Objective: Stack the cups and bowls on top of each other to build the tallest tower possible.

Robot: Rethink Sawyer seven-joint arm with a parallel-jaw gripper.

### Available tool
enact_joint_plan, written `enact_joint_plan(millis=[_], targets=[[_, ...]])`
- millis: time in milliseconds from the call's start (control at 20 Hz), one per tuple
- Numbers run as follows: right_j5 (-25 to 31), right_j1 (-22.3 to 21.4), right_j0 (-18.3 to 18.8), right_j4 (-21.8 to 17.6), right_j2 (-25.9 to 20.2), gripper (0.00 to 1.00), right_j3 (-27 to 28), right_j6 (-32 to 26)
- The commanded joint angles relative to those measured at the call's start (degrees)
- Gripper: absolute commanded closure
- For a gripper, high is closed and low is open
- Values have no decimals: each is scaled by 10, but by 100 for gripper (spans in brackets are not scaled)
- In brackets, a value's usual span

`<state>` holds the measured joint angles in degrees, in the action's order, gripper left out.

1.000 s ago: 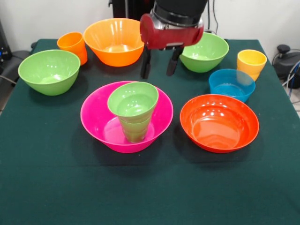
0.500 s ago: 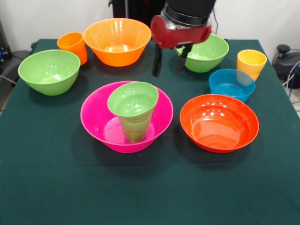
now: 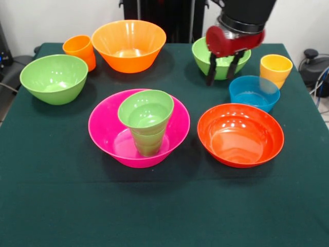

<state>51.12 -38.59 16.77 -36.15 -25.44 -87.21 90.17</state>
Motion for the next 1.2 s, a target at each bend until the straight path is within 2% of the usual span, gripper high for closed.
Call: enact_joint_plan(millis=[50,250,550,750,950,1200], targets=[[-7,23,-23,-1,13,0,-39,34],[-21,47,-22,-8,19,0,-32,32],[-4,76,-14,2,26,0,-24,31],[-12,87,-18,-2,27,0,-12,33],[-2,73,-19,7,25,0,-17,30],[26,10,-26,20,37,0,-53,40]])
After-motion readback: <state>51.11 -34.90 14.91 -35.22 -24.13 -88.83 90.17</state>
